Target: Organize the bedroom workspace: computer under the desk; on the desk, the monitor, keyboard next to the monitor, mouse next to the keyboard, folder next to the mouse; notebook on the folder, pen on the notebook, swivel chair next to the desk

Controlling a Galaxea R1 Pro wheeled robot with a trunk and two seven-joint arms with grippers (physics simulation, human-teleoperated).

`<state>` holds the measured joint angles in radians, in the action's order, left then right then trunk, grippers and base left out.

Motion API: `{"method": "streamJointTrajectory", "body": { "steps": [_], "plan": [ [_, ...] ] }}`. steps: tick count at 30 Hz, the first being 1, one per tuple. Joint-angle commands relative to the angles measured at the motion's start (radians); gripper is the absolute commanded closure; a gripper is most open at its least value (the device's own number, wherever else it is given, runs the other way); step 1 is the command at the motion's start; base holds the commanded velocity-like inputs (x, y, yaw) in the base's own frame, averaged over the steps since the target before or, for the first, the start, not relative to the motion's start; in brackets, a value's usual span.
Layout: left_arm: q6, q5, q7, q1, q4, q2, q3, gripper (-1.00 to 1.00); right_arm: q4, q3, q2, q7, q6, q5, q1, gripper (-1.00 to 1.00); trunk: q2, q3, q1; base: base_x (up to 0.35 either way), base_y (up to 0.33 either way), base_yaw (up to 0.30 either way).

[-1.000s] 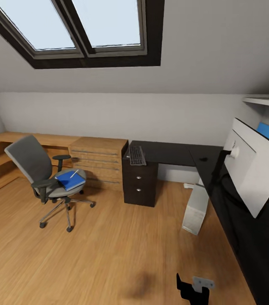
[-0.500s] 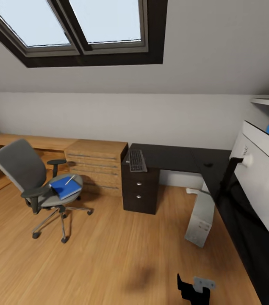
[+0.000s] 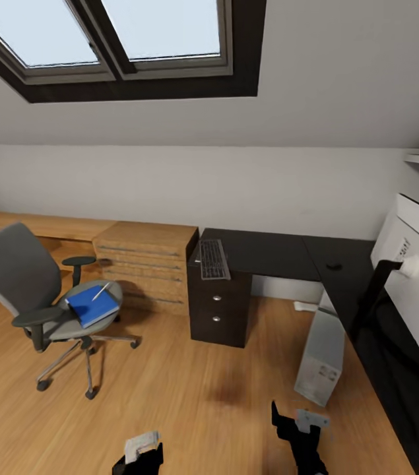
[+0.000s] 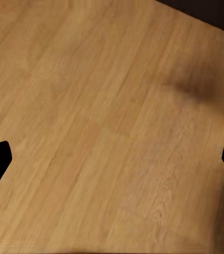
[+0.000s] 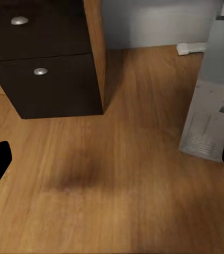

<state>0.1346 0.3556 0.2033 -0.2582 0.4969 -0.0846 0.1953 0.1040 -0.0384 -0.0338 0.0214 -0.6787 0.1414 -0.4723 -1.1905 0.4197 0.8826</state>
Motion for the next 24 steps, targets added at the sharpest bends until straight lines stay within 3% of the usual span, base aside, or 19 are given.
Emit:
{"method": "streamJointTrajectory", "body": {
  "steps": [1,2,6,7,9,10,14,16,19,20,24],
  "plan": [
    [-0.266,0.008,0.013,-0.001,0.32,0.003,0.006,-1.0,0.269,-0.003,-0.029,0.088,0.17,-0.001,-0.001,-1.0,-0.001,0.001,0.001,0.321,-0.06,0.0],
    [-0.348,0.008,0.014,-0.001,0.418,0.003,0.004,-1.0,0.364,-0.002,-0.036,0.12,0.278,-0.002,-0.002,-1.0,-0.001,0.001,0.001,0.321,-0.042,0.0],
    [-0.486,0.009,0.024,-0.001,0.587,0.002,0.003,-1.0,0.56,-0.001,-0.045,0.166,0.515,-0.002,-0.002,-1.0,-0.001,0.001,0.001,0.321,-0.025,0.0],
    [-0.567,0.01,0.04,-0.001,0.682,0.001,0.004,-1.0,0.71,-0.001,-0.049,0.181,0.705,0.003,-0.004,-1.0,-0.001,0.001,0.001,0.321,-0.009,0.0],
    [-0.61,0.01,0.053,-0.001,0.735,0.0,0.004,-1.0,0.808,-0.003,-0.051,0.186,0.826,0.007,-0.005,-1.0,-0.001,0.001,0.001,0.321,-0.006,0.0],
    [-0.643,0.011,0.065,-0.001,0.778,0.001,0.002,-1.0,0.9,-0.006,-0.052,0.189,0.927,0.018,-0.005,-1.0,-0.001,0.001,0.001,0.321,-0.018,0.0],
    [-0.677,0.012,0.084,-0.001,0.821,0.001,0.003,-1.0,1.049,-0.009,-0.053,0.192,1.042,0.074,-0.004,-1.0,-0.001,0.001,0.001,0.321,-0.03,0.0],
    [-0.688,0.011,0.095,-0.001,0.842,0.004,0.004,-1.0,1.11,-0.007,-0.053,0.194,1.08,0.122,-0.002,-1.0,-0.001,0.001,0.001,0.32,-0.017,0.0],
    [-0.696,0.01,0.103,-0.001,0.857,0.014,0.003,-1.0,1.143,-0.007,-0.052,0.194,1.099,0.152,0.002,-1.0,-0.001,0.001,0.001,0.317,-0.008,0.0],
    [-0.703,0.014,0.111,0.0,0.869,0.037,0.003,-1.0,1.164,-0.007,-0.046,0.193,1.114,0.176,0.007,-1.0,-0.001,0.001,0.001,0.309,-0.002,0.0],
    [-0.705,0.018,0.114,0.0,0.848,0.042,0.005,-1.0,1.158,-0.007,-0.045,0.194,1.118,0.185,0.013,-1.0,-0.001,0.001,0.001,0.253,0.0,0.0]
  ]
}}
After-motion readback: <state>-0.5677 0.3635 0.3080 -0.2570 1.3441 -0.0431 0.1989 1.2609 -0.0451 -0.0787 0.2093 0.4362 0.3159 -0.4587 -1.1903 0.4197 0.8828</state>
